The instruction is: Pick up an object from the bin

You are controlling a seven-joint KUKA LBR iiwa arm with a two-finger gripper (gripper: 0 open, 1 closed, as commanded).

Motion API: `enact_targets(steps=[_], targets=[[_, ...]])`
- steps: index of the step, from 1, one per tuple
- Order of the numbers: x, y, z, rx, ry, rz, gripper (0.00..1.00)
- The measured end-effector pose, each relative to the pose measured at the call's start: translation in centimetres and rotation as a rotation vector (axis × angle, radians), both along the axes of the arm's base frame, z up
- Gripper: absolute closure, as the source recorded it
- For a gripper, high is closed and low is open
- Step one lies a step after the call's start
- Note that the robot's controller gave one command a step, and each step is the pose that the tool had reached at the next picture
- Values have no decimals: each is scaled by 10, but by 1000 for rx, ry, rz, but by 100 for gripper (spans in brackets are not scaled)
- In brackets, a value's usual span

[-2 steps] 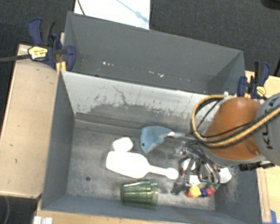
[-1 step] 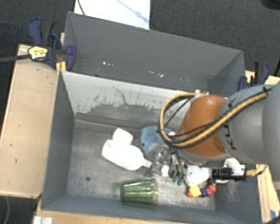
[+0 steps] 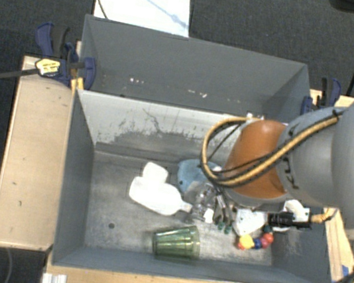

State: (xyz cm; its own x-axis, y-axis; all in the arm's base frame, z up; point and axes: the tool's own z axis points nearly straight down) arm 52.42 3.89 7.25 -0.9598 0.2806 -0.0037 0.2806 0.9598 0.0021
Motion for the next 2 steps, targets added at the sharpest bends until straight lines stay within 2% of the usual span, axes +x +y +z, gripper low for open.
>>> enact_targets(steps=[2], targets=[[-1,0,12,0,2,2,100]])
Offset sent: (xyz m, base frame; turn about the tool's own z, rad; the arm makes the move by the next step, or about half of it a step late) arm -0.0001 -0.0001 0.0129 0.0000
